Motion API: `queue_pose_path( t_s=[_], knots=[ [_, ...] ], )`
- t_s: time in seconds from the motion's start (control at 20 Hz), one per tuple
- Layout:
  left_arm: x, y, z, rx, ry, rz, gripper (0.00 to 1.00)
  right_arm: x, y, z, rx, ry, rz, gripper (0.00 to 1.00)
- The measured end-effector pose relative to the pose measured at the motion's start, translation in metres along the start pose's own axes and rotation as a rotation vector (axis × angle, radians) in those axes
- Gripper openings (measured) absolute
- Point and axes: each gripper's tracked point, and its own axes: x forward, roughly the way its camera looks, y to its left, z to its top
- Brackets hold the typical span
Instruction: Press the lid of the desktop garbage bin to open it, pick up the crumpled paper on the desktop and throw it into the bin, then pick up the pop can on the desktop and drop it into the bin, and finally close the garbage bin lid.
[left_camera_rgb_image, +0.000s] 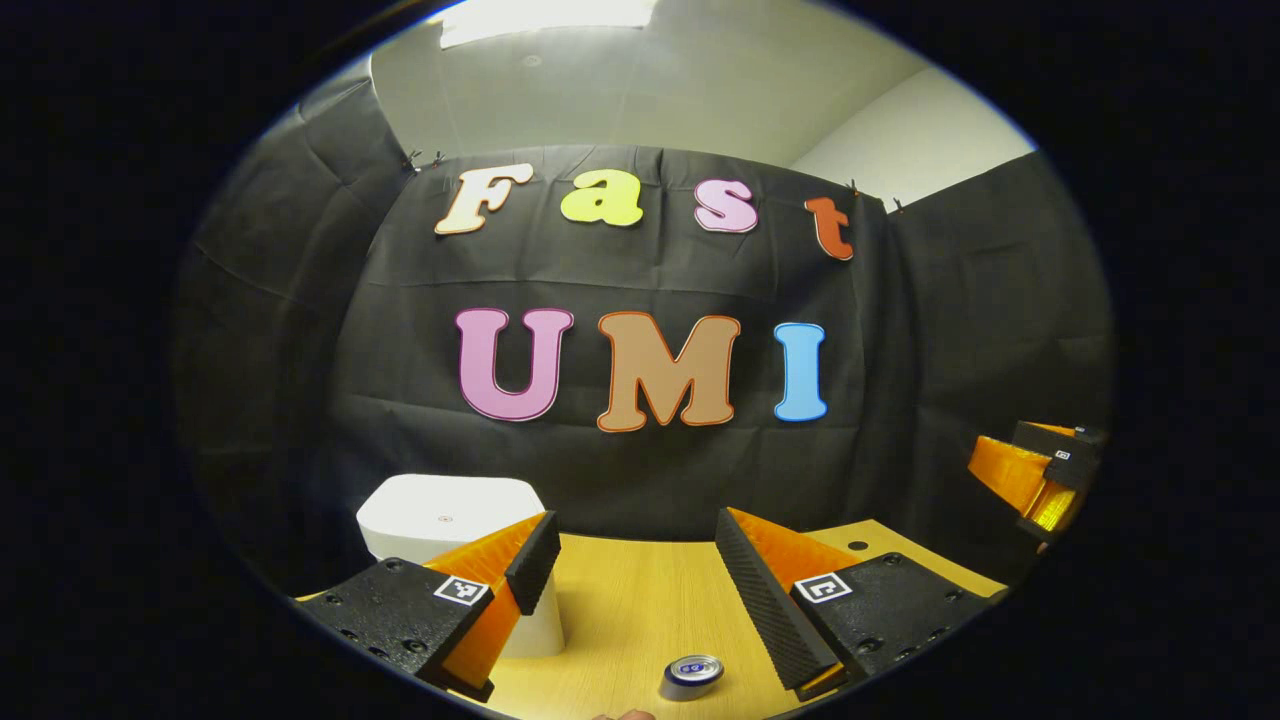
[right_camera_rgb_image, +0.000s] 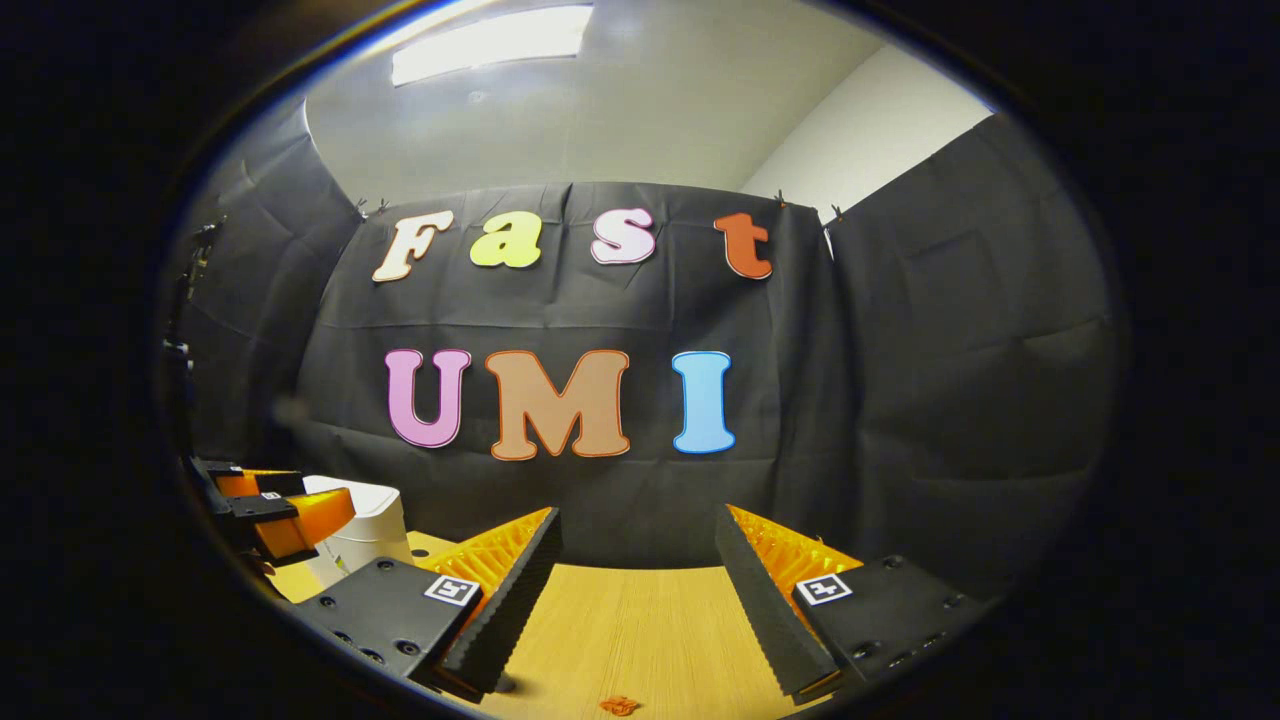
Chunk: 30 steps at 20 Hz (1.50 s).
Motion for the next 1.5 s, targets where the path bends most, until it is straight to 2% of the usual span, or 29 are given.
queue_pose_path(
  t_s=[0.5,1.1,1.3,1.35,1.4,1.45,1.5],
  knots=[
    [-0.003,-0.008,0.002,0.017,-0.003,-0.004,0.95,-0.003,-0.019,0.007,-0.006,-0.013,-0.013,0.99],
    [-0.002,-0.012,0.012,0.035,-0.028,-0.014,0.94,-0.004,-0.017,0.007,-0.017,-0.011,0.003,0.99],
    [-0.001,-0.008,0.013,0.044,-0.028,-0.009,0.76,-0.005,-0.017,0.005,-0.023,-0.005,0.003,0.98],
    [0.000,-0.009,0.012,0.042,-0.027,-0.015,0.68,-0.006,-0.016,0.004,-0.024,-0.005,0.003,0.99],
    [0.000,-0.011,0.011,0.040,-0.019,-0.024,0.66,-0.006,-0.016,0.005,-0.025,-0.005,0.003,0.99],
    [0.000,-0.011,0.007,0.035,-0.011,-0.032,0.57,-0.006,-0.016,0.004,-0.027,-0.004,0.003,0.99],
    [0.001,-0.012,0.007,0.030,-0.005,-0.043,0.53,-0.007,-0.016,0.004,-0.029,-0.005,0.002,1.00]
  ],
)
